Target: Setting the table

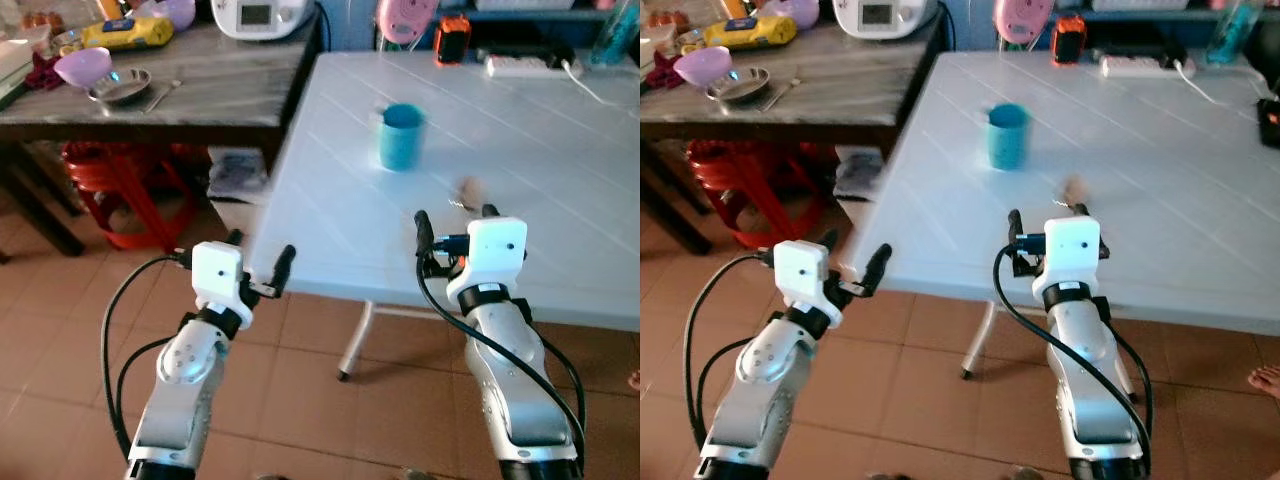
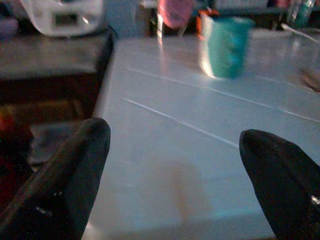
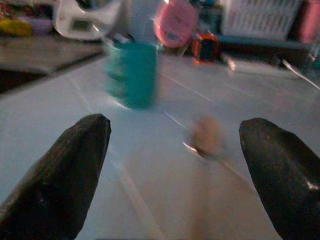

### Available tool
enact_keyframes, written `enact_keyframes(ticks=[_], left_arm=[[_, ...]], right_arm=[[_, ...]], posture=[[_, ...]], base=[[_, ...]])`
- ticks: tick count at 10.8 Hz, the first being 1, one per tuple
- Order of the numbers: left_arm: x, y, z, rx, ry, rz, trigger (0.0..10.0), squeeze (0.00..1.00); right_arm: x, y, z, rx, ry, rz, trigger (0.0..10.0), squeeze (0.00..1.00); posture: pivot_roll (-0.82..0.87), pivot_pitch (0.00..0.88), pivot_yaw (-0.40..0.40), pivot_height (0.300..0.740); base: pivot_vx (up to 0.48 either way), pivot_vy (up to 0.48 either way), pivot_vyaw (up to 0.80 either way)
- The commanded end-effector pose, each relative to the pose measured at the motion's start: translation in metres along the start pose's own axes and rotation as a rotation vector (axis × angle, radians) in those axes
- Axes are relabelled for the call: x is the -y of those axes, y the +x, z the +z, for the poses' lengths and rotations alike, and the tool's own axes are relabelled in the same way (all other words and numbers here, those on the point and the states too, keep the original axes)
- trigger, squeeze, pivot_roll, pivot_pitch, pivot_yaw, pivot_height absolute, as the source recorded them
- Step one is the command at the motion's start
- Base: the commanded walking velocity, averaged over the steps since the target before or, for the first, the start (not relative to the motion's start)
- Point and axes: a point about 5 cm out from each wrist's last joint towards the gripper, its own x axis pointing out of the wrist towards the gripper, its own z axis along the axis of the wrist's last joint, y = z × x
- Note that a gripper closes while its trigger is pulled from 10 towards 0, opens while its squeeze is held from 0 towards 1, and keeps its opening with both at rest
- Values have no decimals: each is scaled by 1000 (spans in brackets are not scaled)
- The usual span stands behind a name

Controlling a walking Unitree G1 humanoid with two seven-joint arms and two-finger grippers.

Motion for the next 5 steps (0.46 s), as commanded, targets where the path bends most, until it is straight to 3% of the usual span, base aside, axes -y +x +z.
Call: enact_keyframes(ticks=[1, 2, 5], left_arm=[[3, 1, 1, 2, 11, -13, 10000, 0], [3, 1, 1, 1, 11, -13, 10000, 0], [3, 0, 3, 15, -6, -8, 10000, 0]], right_arm=[[2, 0, 2, 7, -2, -12, 10000, 0], [2, -1, 2, 6, -2, -12, 10000, 0], [3, -2, 2, 8, 11, -20, 10000, 0]], posture=[[-101, 164, 109, 740], [-101, 165, 109, 740], [-96, 176, 115, 740]], base=[[0, -428, 0], [0, -428, 0], [0, 0, 0]])
